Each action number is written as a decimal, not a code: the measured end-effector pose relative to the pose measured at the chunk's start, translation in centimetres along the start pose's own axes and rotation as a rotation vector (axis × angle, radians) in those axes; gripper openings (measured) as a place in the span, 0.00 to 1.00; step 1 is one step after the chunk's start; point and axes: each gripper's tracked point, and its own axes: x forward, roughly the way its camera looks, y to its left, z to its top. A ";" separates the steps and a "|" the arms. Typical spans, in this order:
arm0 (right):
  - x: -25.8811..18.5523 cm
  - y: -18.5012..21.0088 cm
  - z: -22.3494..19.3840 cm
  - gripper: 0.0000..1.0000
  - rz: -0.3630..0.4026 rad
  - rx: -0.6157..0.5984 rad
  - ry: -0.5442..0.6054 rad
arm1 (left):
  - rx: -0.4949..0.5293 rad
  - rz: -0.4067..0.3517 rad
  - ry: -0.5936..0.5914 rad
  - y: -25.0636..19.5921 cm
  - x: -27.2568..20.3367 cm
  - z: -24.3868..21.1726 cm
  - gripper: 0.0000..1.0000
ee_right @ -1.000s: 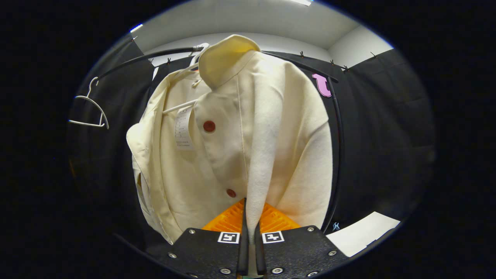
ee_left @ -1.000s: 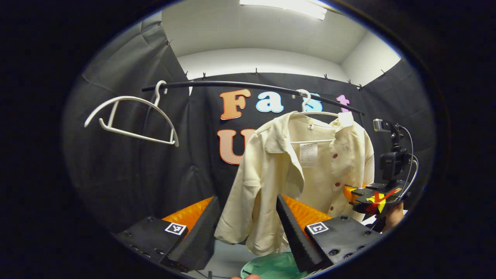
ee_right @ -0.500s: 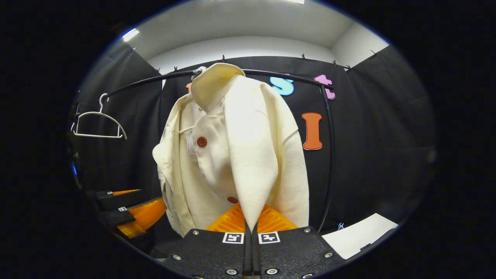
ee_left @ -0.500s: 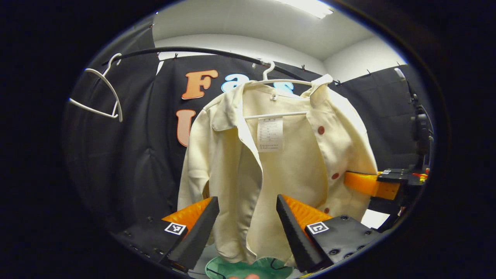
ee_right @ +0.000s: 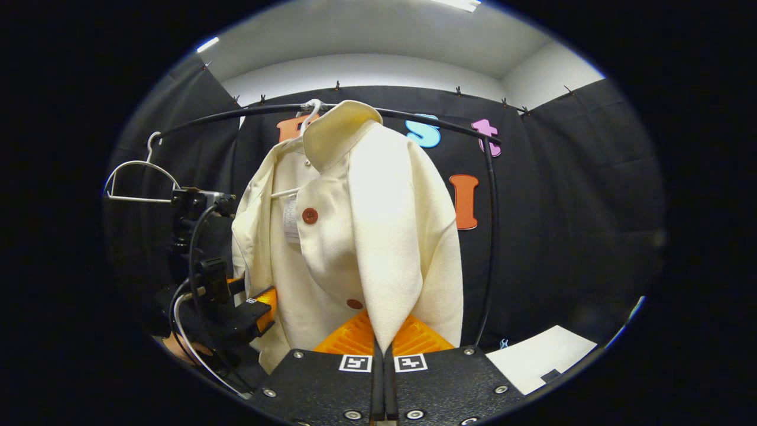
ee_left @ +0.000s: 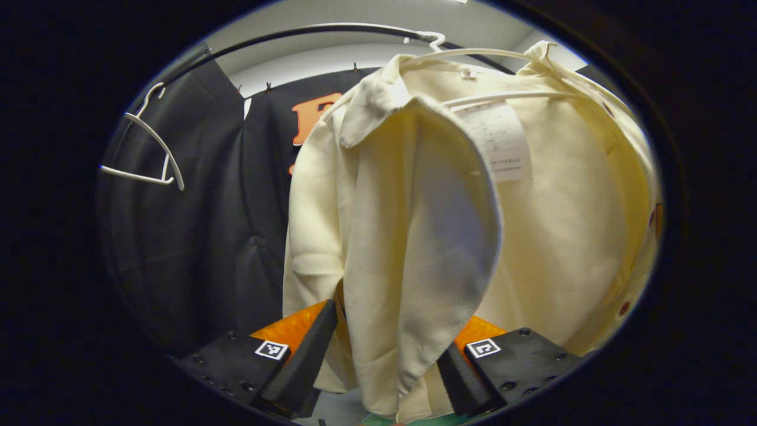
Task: Grasp the clothes on the hanger with both hands and then place them into the laundry hamper below.
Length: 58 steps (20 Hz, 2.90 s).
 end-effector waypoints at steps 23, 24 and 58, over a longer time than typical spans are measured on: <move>2.0 -17.2 22.5 0.00 -0.293 0.131 -0.419 | 0.148 0.305 -0.251 16.3 3.1 17.1 0.16; 2.9 -17.9 23.5 0.05 -0.295 0.143 -0.437 | 0.148 0.305 -0.252 16.3 3.3 17.1 0.16; 9.0 0.4 -3.1 0.00 0.091 0.087 0.042 | 0.025 0.298 -0.145 21.9 3.4 8.6 0.16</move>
